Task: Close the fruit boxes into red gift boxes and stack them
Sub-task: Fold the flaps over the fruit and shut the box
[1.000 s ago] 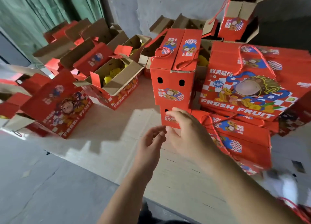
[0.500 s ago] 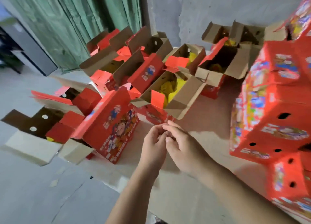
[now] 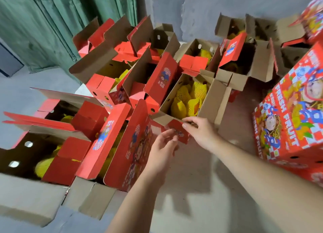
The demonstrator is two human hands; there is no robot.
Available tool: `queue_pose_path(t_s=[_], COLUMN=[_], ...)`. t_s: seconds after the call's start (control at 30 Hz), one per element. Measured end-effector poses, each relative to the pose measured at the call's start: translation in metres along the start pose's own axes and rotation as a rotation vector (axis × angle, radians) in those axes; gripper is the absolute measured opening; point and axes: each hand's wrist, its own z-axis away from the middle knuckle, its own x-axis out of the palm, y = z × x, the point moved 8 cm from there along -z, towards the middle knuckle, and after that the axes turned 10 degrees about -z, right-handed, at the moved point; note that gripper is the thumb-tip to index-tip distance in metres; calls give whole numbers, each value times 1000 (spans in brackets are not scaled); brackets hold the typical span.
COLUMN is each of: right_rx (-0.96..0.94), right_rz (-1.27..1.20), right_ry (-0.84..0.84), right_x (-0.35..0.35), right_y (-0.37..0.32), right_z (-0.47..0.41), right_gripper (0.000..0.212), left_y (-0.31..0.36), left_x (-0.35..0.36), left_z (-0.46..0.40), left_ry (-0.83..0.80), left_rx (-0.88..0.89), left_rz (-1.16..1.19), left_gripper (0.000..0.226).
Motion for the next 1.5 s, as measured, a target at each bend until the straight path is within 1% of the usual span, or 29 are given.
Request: queue_pose_path(t_s=[0.07, 0.1, 0.13, 0.2, 0.27, 0.33, 0.4, 0.53, 0.6, 0.67, 0.7, 0.73, 0.8, 0.87, 0.9, 0.97, 1.0, 1.1, 1.17, 1.23, 1.27, 1.33, 1.37, 1.4, 1.43, 1.47, 1.5], right_rx=[-11, 6, 20, 9, -3, -39, -58, -109, -118, -146, -141, -121, -81, -40, -36, -48, -37, 56, 137, 202, 240, 384, 430, 422, 382, 314, 257], right_rz=[72, 124, 168, 184, 149, 69, -17, -61, -105, -123, -149, -197, -279, -322, -326, -295, -280, -290, -413, -651, -759, -864, -934, -1021, -1153, -1286, -1372], right_ry=[95, 141, 168, 192, 221, 240, 241, 304, 337, 364, 372, 373, 352, 319, 302, 266, 249, 194, 172, 180, 208, 294, 318, 318, 289, 226, 164], right_x=[-6, -10, -13, -22, -40, -62, -79, -115, -137, -166, -182, -199, -233, -265, -280, -306, -317, -333, -331, -321, -317, -311, -307, -301, -294, -288, -284], right_y=[0, 0, -1, 3, 13, 27, 39, 71, 92, 116, 130, 146, 172, 183, 183, 179, 180, 191, 209, 226, 233, 245, 250, 252, 246, 237, 230], right_z=[-2, -3, -3, 0, 14, 38, 66, 121, 151, 182, 197, 210, 230, 246, 253, 265, 269, 274, 278, 275, 273, 275, 281, 287, 295, 304, 313], right_gripper=[40, 47, 49, 45, 41, 37, 34, 30, 26, 20, 20, 22, 24, 25, 29, 39, 44, 44, 40, 38, 38, 29, 26, 28, 33, 39, 47], left_y=[-22, -33, -42, -54, -56, -54, -55, -57, -56, -57, -60, -64, -77, -95, -103, -109, -106, -89, -79, -76, -77, -81, -83, -86, -90, -94, -98], left_x=[-3, -5, -8, -14, -17, -17, -14, 2, 18, 34, 43, 52, 79, 106, 116, 131, 137, 156, 166, 163, 162, 156, 152, 146, 139, 134, 131], left_z=[-3, -5, -8, -13, -16, -16, -13, -3, 6, 16, 21, 27, 43, 65, 75, 86, 90, 98, 106, 108, 110, 115, 120, 126, 132, 137, 143], left_ry=[18, 43, 77, 147, 180, 171, 154, 122, 96, 110, 118, 115, 51, -24, -42, -40, -33, -59, -70, -39, -4, 55, 89, 125, 157, 177, 192], left_rx=[-99, -150, -195, -245, -243, -218, -223, -236, -228, -221, -224, -238, -304, -382, -390, -310, -245, -66, 43, 104, 112, 131, 141, 134, 112, 96, 70], left_rz=[49, 78, 111, 186, 242, 264, 270, 247, 223, 214, 211, 202, 156, 79, 24, -102, -165, -322, -391, -440, -458, -506, -538, -578, -610, -641, -676], left_gripper=[22, 21, 19, 17, 30, 45, 52, 46, 48, 52, 53, 54, 56, 56, 55, 52, 46, 31, 29, 30, 31, 26, 36, 51, 64, 71, 73])
